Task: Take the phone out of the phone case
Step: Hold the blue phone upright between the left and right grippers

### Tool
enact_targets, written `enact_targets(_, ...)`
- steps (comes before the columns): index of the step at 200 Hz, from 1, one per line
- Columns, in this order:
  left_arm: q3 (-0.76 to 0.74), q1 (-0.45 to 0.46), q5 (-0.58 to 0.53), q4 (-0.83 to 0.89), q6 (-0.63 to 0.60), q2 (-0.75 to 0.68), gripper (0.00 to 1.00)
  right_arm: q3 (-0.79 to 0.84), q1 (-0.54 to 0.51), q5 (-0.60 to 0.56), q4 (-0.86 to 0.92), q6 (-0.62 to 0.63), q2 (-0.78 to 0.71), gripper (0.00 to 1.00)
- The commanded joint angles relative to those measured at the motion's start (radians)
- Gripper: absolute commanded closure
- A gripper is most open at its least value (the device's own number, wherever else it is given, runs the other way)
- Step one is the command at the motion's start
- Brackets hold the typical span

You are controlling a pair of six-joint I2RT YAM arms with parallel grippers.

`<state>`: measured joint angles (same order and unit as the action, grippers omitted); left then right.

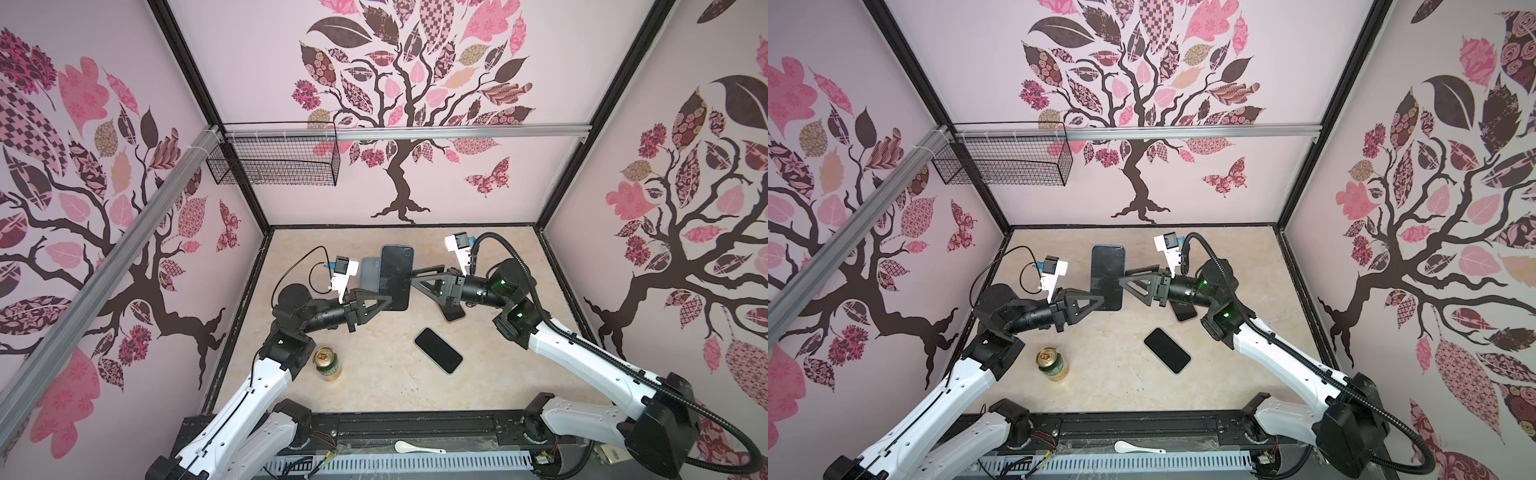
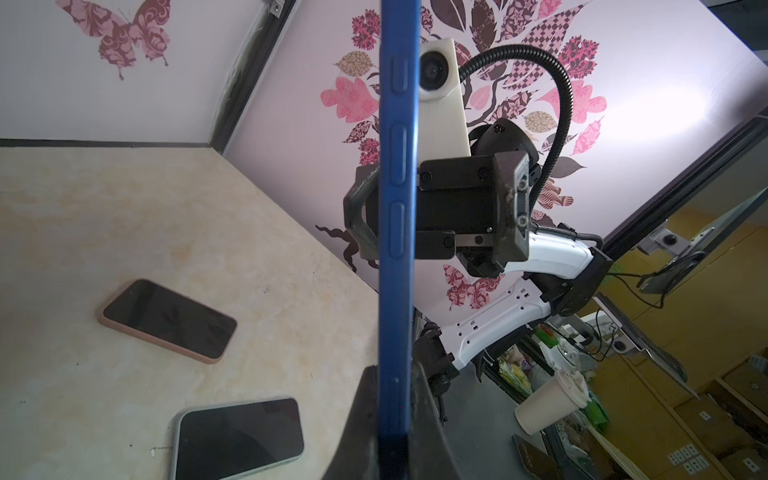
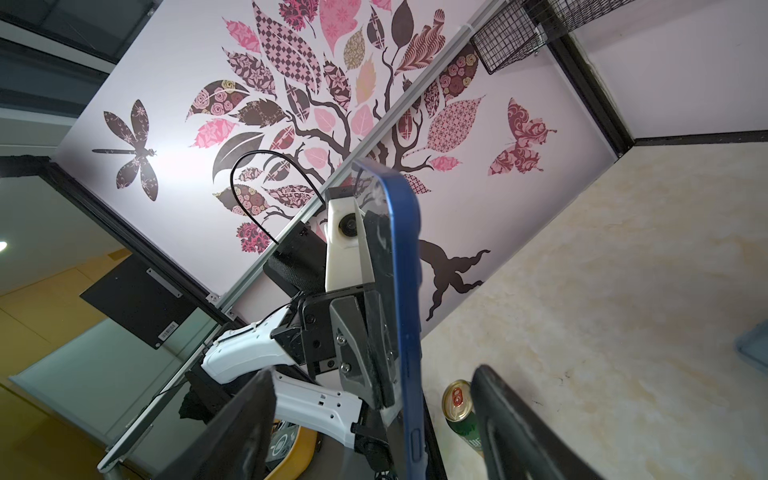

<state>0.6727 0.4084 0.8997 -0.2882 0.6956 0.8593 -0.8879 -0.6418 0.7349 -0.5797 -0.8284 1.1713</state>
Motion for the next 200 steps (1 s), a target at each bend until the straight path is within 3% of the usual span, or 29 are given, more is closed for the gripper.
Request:
enact_targets(1, -0.011, 0.006, -0.024, -0.098, 0.031, -0.007, 1.0, -0.021, -0.016, -0.02, -0.055, -0.007, -0.002, 0.31)
enact_targets(28, -0.01, 0.006, -0.017, -0.126, 0.055, 0.01, 1.0, -0.031, -0.032, -0.015, -0.066, -0.01, 0.011, 0.42)
enact_targets(65, -0.015, 0.009, -0.005, -0.179, 0.094, 0.029, 1.0, -0.046, -0.038, -0.008, -0.068, -0.01, 0.029, 0.46)
enact_targets(131, -0.019, 0.011, 0.004, -0.18, 0.103, 0.047, 1.0, -0.056, -0.04, -0.008, -0.09, -0.042, 0.032, 0.7)
enact_targets(200, -0.011, 0.017, 0.044, -0.207, 0.128, 0.076, 1.0, -0.06, -0.039, 0.014, -0.126, -0.063, 0.042, 0.75)
